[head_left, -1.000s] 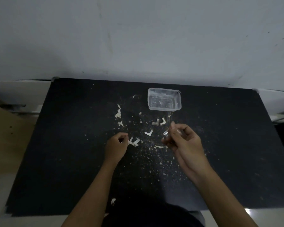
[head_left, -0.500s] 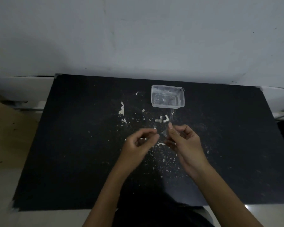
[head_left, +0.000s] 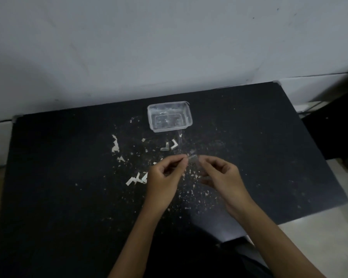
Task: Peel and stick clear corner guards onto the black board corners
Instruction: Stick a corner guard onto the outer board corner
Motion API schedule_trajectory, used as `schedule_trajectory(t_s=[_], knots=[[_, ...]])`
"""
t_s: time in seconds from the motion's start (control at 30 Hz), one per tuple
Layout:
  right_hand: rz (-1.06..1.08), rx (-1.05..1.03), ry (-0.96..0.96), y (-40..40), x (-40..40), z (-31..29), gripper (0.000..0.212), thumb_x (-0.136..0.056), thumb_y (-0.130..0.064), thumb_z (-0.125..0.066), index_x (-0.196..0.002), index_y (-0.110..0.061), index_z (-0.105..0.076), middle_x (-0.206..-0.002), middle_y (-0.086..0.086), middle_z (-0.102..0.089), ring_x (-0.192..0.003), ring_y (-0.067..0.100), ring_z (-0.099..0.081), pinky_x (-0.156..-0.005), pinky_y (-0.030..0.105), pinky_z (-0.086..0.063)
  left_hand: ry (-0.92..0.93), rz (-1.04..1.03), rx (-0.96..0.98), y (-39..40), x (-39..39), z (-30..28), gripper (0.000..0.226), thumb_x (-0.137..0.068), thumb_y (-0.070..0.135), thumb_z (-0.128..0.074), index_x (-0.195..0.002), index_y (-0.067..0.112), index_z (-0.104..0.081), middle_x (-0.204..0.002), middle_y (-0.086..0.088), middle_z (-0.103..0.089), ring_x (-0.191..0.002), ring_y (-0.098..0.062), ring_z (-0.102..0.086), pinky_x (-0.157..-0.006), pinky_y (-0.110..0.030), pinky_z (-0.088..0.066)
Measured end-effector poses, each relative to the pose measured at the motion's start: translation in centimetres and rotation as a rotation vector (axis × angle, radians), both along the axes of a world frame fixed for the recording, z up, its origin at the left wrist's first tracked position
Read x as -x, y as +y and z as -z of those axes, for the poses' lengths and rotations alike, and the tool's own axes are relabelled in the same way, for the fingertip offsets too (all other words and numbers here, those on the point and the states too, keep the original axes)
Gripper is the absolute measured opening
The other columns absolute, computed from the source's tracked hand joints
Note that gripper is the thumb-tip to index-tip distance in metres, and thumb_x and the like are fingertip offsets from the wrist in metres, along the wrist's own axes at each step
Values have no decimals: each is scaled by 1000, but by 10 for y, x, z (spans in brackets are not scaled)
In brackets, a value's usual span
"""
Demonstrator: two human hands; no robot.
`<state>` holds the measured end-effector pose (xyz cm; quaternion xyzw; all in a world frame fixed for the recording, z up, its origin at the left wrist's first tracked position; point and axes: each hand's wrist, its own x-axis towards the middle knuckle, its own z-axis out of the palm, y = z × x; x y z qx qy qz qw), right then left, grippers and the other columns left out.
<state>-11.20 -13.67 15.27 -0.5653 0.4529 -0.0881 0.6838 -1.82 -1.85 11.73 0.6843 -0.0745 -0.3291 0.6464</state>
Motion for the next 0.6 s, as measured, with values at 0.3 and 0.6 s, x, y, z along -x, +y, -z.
schedule_trajectory(t_s=[0.3, 0.6], knots=[[-138, 197, 17, -90, 63, 10, 18, -95, -22, -64, -111, -28, -67, -92, 3, -68, -77, 8, -63, -74, 27, -54, -11, 104, -133, -97, 50, -8, 11, -95, 28, -70, -103, 33, -75, -100, 18, -76, -96, 9, -68, -78, -9, -52], [-9, 166, -48, -207, 181, 23, 22, -95, -18, -63, -114, -29, -62, -91, 4, -71, -81, 7, -66, -72, 17, -51, -38, 366, -189, -241, 139, -11, 13, -96, 25, -69, -101, 35, -74, -101, 21, -75, -100, 6, -68, -81, -13, -54]])
